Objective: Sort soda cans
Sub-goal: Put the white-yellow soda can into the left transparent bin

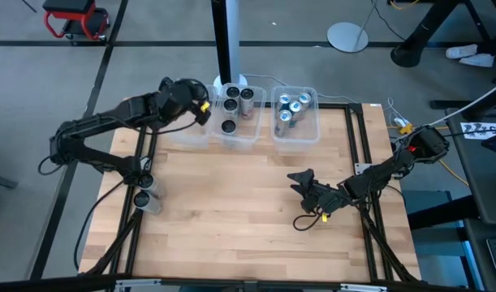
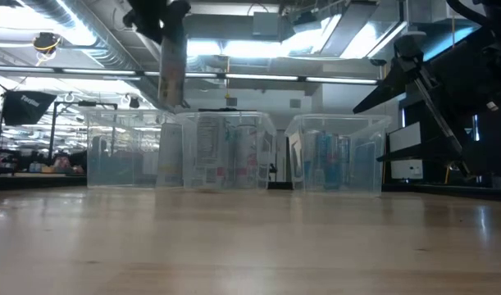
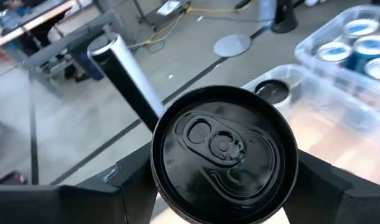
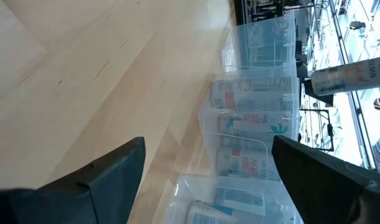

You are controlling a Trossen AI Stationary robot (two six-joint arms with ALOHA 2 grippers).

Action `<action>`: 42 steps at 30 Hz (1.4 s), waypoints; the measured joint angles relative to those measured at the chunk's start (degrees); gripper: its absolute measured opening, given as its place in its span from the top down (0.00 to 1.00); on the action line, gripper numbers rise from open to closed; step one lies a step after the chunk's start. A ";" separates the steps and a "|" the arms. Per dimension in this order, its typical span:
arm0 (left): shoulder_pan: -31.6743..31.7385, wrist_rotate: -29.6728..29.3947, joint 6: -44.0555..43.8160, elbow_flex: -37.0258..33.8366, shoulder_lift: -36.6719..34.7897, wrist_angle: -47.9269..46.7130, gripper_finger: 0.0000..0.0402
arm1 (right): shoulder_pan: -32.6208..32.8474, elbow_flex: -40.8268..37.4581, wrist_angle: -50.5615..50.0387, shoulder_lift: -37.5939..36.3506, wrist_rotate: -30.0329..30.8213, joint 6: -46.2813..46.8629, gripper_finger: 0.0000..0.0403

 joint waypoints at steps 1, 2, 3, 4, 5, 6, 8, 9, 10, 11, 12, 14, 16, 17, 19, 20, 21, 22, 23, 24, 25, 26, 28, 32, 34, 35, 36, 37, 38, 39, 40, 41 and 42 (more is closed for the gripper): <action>0.76 0.08 -0.35 0.00 0.00 -0.67 0.36 | -0.02 0.00 0.00 0.00 0.02 0.00 0.14; 1.41 0.13 -0.75 -0.01 0.13 -1.33 0.36 | -0.02 0.00 0.00 0.00 0.02 0.00 0.14; 1.88 0.14 -1.06 -0.31 0.22 -1.34 0.36 | -0.02 0.00 0.00 0.00 0.02 0.00 0.14; 2.24 0.17 -1.22 -0.98 0.22 -0.73 0.36 | -0.02 0.00 0.00 0.00 0.02 -0.02 0.14; 2.60 0.18 -1.19 -1.85 0.22 -0.19 0.36 | -0.02 0.00 0.00 0.00 0.02 0.00 0.14; 2.90 0.17 -1.08 -2.96 0.22 0.46 0.36 | 0.00 0.00 -0.01 0.00 0.02 0.00 0.14; 3.48 0.36 -1.08 -5.22 0.22 2.01 0.36 | -0.02 0.00 -0.03 0.00 0.02 -0.02 0.14; 3.78 0.74 -1.03 -6.32 0.22 2.95 0.36 | -0.02 0.00 -0.04 0.00 0.02 -0.02 0.14; 4.14 1.27 -1.02 -7.48 0.22 4.11 0.36 | -0.02 0.00 -0.08 0.00 0.02 -0.02 0.14; 4.52 1.86 -1.03 -8.61 0.22 5.21 0.36 | -0.01 0.00 -0.16 0.00 0.02 -0.02 0.14; 4.97 2.54 -1.08 -9.75 0.22 6.24 0.36 | 0.00 0.00 -0.20 0.00 0.02 -0.02 0.14; 5.97 4.32 -1.46 -11.75 0.22 7.67 0.36 | -0.01 0.00 -0.20 0.00 0.02 -0.02 0.14; 7.16 6.79 -1.89 -13.62 0.22 9.29 0.36 | -0.01 0.00 -0.20 0.00 0.00 -0.02 0.14; 7.84 8.26 -2.20 -14.37 0.22 9.92 0.36 | -0.02 0.00 -0.20 0.00 0.00 -0.02 0.14; 9.14 10.15 -3.09 -16.36 0.22 10.91 0.36 | 0.00 0.00 -0.20 0.00 0.00 -0.02 0.14; 9.79 10.68 -3.28 -17.33 0.22 11.30 0.36 | -0.01 0.00 -0.20 0.00 0.00 -0.02 0.14; 10.48 11.18 -3.35 -18.26 0.22 11.79 0.36 | -0.02 0.00 -0.20 0.00 0.00 -0.02 0.14; 11.19 11.81 -3.54 -19.07 0.22 12.54 0.36 | -0.01 0.00 -0.20 0.00 0.00 -0.02 0.14; 11.88 12.41 -3.59 -19.87 0.22 13.78 0.36 | -0.02 0.00 -0.20 0.00 0.00 -0.02 0.14; 12.56 13.20 -3.59 -20.70 0.22 15.39 0.36 | -0.02 0.00 -0.17 0.00 0.00 -0.02 0.14; 13.23 14.30 -3.69 -21.56 0.22 16.99 0.36 | -0.02 0.00 -0.17 0.00 0.00 -0.02 0.14; 13.93 15.62 -3.97 -22.17 0.22 17.77 0.36 | -0.01 0.00 -0.17 0.00 0.00 -0.02 0.14; 15.24 17.53 -4.68 -23.50 0.22 19.05 0.36 | -0.02 0.00 -0.17 0.00 0.00 -0.02 0.14; 17.32 20.52 -5.94 -26.02 0.17 22.81 0.36 | -0.02 0.00 -0.15 0.00 0.00 -0.02 0.14; 18.14 21.47 -6.61 -27.42 0.20 23.46 0.36 | -0.02 0.00 -0.16 0.00 0.00 -0.02 0.14; 18.40 21.75 -6.80 -28.22 0.22 23.99 0.36 | -0.01 0.00 -0.16 0.00 0.00 -0.02 0.14; 18.67 21.93 -7.01 -28.93 0.22 24.75 0.36 | -0.01 0.00 -0.17 0.00 0.00 -0.02 0.14; 18.86 21.93 -7.40 -29.55 0.22 25.58 0.36 | -0.01 0.00 -0.17 0.00 0.00 -0.02 0.14; 19.15 22.11 -7.84 -30.03 0.22 26.21 0.36 | -0.02 0.00 -0.16 0.00 0.00 -0.02 0.14; 19.49 22.24 -8.12 -30.36 0.22 26.25 0.36 | -0.02 0.00 -0.17 0.00 0.00 -0.02 0.14; 19.76 22.35 -8.45 -30.86 0.22 26.44 0.36 | -0.01 0.00 -0.17 0.00 0.00 -0.02 0.14; 19.88 22.44 -8.95 -31.54 0.22 26.90 0.36 | -0.02 0.00 -0.16 0.00 -0.01 -0.02 0.14; 19.97 22.84 -9.19 -32.22 0.24 27.68 0.36 | -0.02 0.00 -0.09 0.00 0.00 -0.02 0.14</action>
